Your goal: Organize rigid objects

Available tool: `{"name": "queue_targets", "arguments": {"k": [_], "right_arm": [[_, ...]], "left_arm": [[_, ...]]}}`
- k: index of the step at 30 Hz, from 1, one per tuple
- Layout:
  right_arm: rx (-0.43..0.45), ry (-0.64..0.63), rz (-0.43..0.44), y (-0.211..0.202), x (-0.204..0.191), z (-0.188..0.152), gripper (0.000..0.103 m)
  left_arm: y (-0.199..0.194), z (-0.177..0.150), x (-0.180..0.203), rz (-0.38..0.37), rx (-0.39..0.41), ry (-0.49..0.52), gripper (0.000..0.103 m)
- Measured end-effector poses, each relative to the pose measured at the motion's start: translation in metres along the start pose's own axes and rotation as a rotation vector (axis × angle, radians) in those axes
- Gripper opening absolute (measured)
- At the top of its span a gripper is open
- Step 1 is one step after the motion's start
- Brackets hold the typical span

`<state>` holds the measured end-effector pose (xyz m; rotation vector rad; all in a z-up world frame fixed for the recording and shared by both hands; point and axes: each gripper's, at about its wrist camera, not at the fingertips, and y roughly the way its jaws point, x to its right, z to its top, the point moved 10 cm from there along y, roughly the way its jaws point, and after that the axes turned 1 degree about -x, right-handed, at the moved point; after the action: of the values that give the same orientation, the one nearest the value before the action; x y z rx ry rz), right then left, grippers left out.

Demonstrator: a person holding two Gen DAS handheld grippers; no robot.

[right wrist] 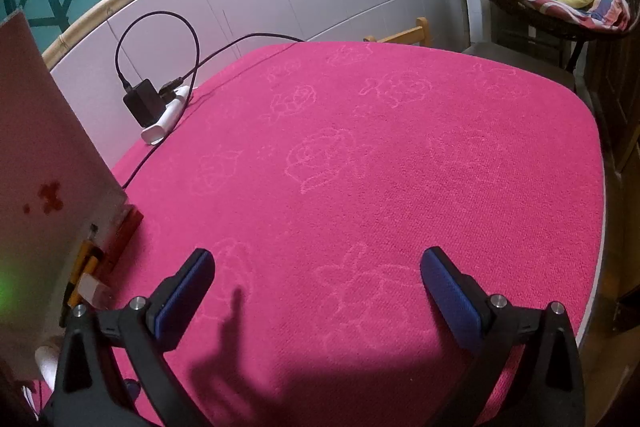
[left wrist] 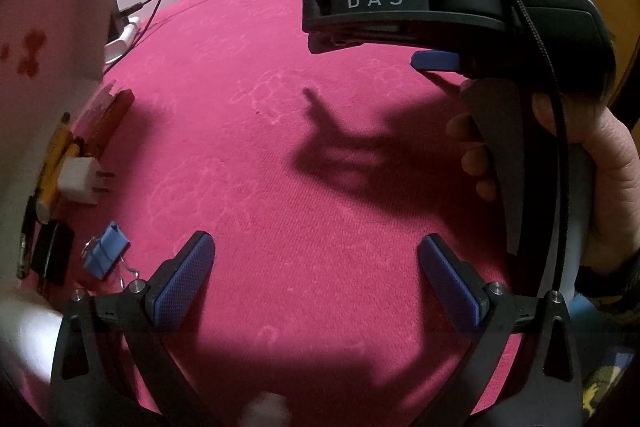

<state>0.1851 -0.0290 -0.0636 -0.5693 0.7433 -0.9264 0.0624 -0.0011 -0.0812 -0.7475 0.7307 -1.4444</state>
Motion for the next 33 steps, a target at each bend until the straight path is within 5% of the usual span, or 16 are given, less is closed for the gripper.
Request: {"name": "queue_targets", "arguments": {"k": [33], "right_arm": [[-0.006,-0.015,-0.023,0.0011,-0.0011,-0.0008,0.103]], "left_arm": [[0.0001,0.0018,0.0026,0.002,0.000,-0.001,0.103]]}}
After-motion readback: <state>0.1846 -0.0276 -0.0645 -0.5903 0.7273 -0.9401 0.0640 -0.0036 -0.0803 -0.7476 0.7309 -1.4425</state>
